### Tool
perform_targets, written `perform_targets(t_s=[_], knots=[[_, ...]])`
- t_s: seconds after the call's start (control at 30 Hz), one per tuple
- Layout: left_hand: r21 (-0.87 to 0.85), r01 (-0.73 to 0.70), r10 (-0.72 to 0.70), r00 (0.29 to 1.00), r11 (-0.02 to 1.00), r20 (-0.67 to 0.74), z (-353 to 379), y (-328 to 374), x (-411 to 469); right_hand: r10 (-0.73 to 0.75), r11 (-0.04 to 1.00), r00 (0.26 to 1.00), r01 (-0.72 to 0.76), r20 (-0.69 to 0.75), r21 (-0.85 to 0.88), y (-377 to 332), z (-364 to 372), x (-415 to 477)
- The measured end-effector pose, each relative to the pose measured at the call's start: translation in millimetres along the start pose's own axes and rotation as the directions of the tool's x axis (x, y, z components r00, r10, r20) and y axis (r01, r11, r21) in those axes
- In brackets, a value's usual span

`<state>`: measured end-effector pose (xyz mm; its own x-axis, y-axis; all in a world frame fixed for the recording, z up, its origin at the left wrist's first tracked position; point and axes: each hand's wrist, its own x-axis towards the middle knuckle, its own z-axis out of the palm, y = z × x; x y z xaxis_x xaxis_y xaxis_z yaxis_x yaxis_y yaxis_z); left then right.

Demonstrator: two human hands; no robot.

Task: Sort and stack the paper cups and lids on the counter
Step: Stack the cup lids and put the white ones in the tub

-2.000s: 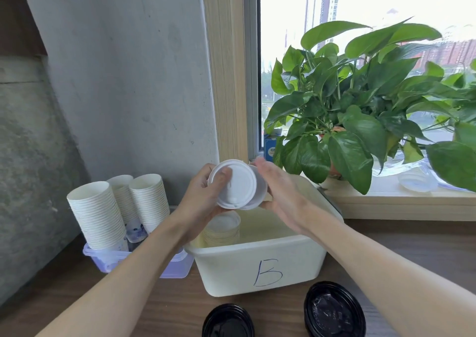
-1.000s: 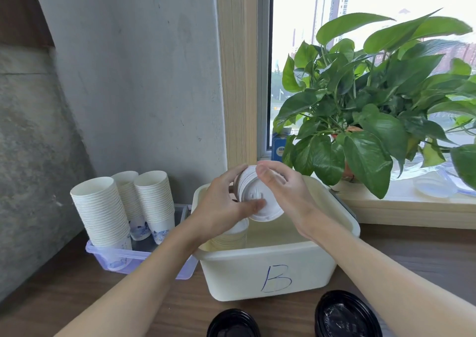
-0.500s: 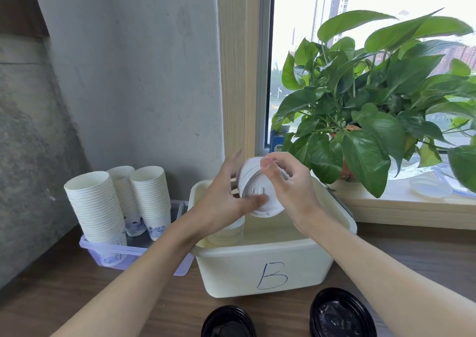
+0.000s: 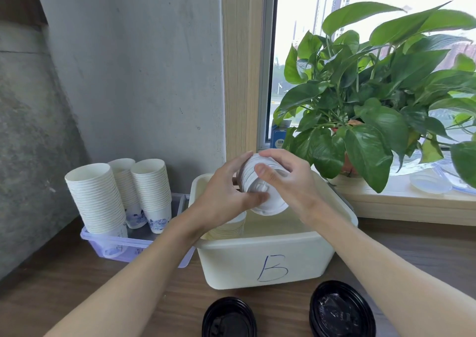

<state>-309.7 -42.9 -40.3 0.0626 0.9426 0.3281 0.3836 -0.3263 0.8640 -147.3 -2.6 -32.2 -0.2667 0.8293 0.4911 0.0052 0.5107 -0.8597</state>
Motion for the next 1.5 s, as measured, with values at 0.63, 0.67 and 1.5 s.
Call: perform_targets(t_s=[0.63,0.67,1.5], knots=[[-0.090,0.032,-0.034,0.999,0.995,-0.016,2.2,-4.0,0.6,0.080,0.994,0.997,-0.079,-0.013,0.076,0.0,-3.2,-0.4],[-0.076,0.024,-0.025,1.000,0.997,-0.017,1.8,-4.7,0.6,0.074,0.996,0.997,-0.075,0.017,0.048,-0.6,-2.7,-0.8],[-0.093,-0.011,0.010,1.000,0.996,-0.012,3.9,-2.4,1.3,0.109,0.988,0.994,-0.106,-0.020,0.114,0.3,-2.3,0.6]])
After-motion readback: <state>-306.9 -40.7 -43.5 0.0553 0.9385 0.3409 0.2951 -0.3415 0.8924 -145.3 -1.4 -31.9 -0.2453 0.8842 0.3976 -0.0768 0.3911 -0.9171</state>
